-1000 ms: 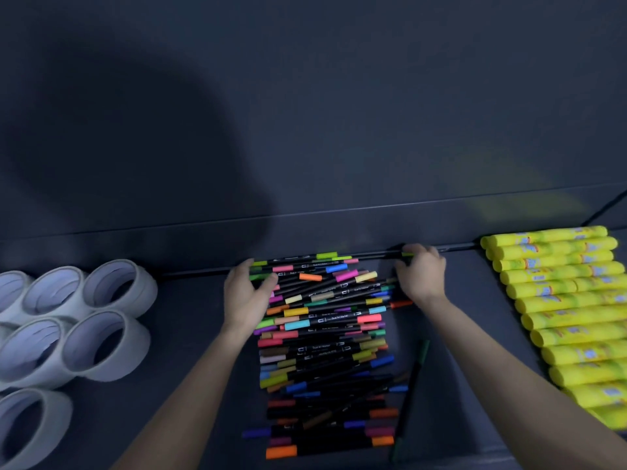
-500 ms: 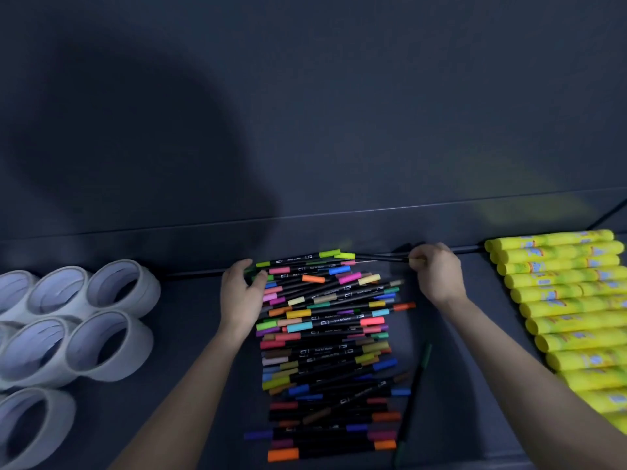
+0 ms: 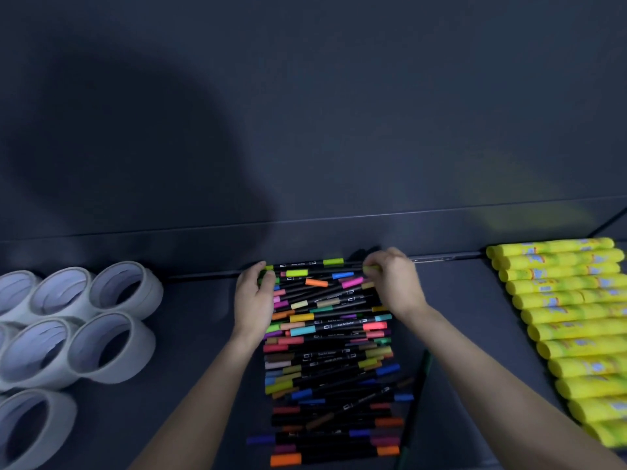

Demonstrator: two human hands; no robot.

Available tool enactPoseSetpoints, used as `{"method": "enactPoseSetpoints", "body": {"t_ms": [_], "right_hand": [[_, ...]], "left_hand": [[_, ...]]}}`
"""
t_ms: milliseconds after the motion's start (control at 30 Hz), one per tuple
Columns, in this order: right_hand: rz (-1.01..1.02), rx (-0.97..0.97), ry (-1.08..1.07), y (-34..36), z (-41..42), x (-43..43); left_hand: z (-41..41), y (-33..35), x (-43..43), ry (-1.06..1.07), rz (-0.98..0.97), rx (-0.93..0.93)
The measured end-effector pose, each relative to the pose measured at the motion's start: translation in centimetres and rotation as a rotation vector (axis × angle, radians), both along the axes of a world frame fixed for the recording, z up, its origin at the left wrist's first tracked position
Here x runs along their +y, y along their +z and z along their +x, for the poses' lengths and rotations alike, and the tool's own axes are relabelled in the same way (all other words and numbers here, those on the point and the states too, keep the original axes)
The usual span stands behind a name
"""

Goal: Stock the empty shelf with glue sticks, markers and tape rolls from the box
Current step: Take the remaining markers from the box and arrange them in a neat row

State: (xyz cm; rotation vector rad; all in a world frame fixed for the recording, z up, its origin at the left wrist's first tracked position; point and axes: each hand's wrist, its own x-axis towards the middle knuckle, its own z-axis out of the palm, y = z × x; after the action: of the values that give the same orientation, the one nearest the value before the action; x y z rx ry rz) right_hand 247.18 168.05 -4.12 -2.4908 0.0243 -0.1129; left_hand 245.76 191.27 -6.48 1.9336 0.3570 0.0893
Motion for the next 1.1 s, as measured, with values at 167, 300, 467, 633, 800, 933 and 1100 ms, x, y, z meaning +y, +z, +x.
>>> {"method": "enactPoseSetpoints", "body": {"t_ms": [167, 300, 467, 633, 800, 933, 1100], "right_hand": [[0.001, 0.054, -0.051, -0.7, -0.5, 0.8], [0.21, 0.174, -0.163, -0.1, -0.9, 0.7], [0.381, 0.234, -0.102, -0.1, -1.0, 2.9], [0.184, 0.154, -0.092, 0.4, -1.8, 0.9], [0.188, 0.212, -0.13, 0.3, -2.7, 0.4], [0.301, 0.248, -0.089, 0.1, -2.9, 2.7], [0.266, 0.197, -0.117, 1.2, -3.0, 1.8]], "left_hand": [[-0.3, 0.1, -0.1, 0.01, -0.049, -0.02], [-0.4, 0.0, -0.2, 0.019, -0.119, -0.002], [-0.4, 0.3, -2.1, -0.058, -0.124, -0.004], [-0.4, 0.6, -0.7, -0.039, -0.079, -0.002], [-1.5, 0.1, -0.3, -0.062, -0.112, 0.009], [-1.6, 0.4, -2.3, -0.09, -0.144, 0.007], [-1.7, 0.9, -1.1, -0.082, -0.172, 0.026]]}}
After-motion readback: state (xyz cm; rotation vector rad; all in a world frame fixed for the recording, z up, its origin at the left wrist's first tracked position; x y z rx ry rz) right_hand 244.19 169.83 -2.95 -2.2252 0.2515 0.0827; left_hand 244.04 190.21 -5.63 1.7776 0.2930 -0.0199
